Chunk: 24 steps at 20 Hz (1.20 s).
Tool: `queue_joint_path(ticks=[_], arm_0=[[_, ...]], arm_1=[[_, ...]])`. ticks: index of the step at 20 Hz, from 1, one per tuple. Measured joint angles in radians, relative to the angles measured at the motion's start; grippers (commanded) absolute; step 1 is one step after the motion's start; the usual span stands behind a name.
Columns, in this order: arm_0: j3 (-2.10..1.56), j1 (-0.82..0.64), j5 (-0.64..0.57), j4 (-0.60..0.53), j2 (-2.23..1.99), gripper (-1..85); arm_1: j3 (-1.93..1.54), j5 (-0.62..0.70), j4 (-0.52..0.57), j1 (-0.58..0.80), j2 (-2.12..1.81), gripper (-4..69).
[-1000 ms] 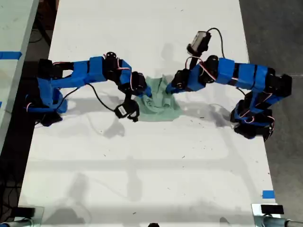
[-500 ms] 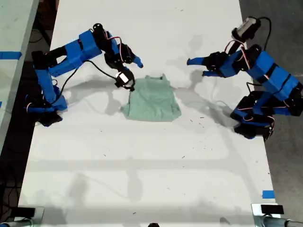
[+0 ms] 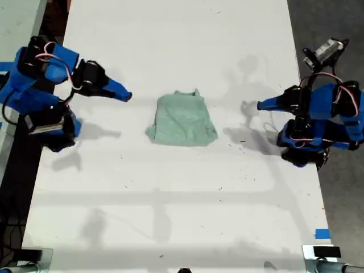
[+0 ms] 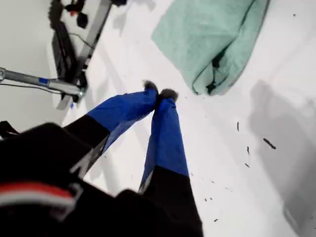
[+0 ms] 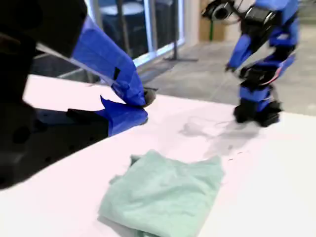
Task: Fold t shirt
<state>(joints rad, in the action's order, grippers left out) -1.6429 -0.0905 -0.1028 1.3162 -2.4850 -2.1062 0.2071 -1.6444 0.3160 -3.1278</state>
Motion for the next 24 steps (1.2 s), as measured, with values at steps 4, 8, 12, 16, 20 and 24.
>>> queue_joint_path(ticks=[4, 8, 12, 16, 20, 24], arm_0=[[-0.713, 0.132, 0.081, -0.195, -0.508, -0.1], [-1.330, 0.146, 0.123, -0.245, -1.017, 0.0], [-1.537, 0.158, 0.147, -0.253, -1.103, 10.7], [-1.557, 0.138, 0.150, -0.253, -1.112, 13.1], [-1.557, 0.130, 0.150, -0.253, -1.112, 13.1], [-1.557, 0.126, 0.150, -0.253, -1.112, 13.1]], arm_1=[[-0.416, -0.008, 0.178, -0.238, -0.307, 0.1], [-0.776, -0.023, 0.319, -0.311, -0.362, 0.0], [-0.937, -0.078, 0.336, -0.265, -0.370, 0.0], [-0.948, -0.123, 0.336, -0.195, -0.371, 0.1], [-0.950, -0.124, 0.336, -0.190, -0.371, 0.1], [-0.950, -0.201, 0.336, -0.192, -0.371, 0.1]])
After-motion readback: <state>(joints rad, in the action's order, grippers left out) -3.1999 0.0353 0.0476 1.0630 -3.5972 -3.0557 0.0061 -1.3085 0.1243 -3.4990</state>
